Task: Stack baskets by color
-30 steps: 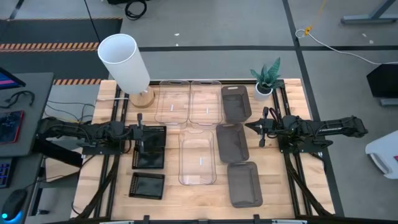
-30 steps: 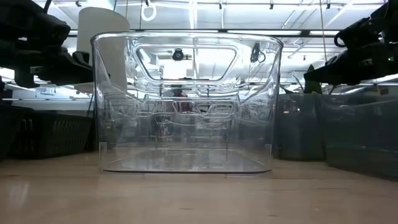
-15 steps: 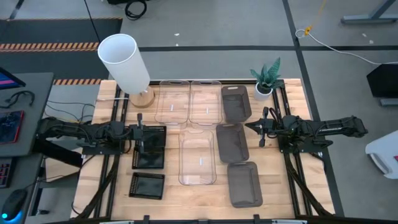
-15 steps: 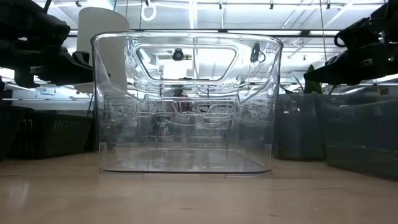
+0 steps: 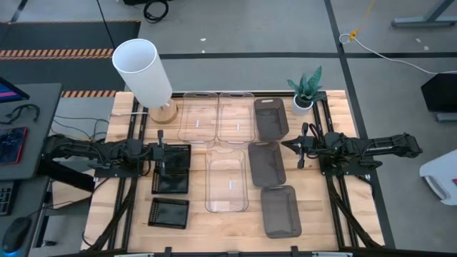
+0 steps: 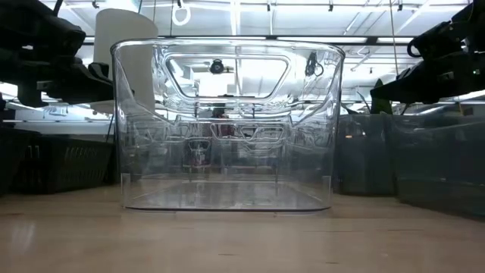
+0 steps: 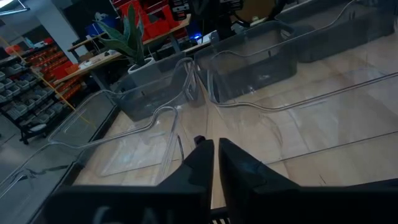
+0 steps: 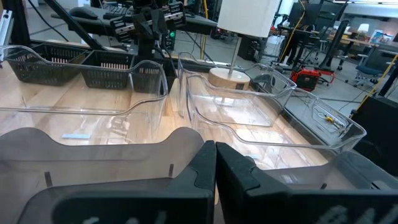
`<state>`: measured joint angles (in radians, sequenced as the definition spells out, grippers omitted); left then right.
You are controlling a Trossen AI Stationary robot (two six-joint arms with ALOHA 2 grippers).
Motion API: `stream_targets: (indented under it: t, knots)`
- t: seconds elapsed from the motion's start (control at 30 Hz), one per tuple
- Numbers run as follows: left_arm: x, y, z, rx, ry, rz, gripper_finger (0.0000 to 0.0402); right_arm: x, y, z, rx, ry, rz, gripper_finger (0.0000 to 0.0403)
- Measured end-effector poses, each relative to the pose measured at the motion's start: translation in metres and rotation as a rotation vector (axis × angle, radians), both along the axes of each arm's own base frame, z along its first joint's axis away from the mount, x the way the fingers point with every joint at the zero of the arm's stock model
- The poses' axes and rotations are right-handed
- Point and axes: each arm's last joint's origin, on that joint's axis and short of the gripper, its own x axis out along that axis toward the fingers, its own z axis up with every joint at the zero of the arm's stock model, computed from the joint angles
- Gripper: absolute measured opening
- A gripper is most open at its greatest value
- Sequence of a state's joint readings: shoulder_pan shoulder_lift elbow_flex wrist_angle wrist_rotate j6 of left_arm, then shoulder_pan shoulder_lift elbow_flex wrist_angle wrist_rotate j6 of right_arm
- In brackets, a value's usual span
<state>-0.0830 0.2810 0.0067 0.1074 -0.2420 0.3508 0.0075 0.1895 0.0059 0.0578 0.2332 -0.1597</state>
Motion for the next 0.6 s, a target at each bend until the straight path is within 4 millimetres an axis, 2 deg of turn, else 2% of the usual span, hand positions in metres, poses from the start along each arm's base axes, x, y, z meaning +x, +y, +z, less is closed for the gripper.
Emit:
stream_targets:
  t: [0.6]
  knots:
    - [0.0000, 0.0000, 0.0000, 0.000, 0.000, 0.000, 0.0034, 0.0000, 0.0000, 0.0001, 0.000, 0.000, 0.000, 0.0014]
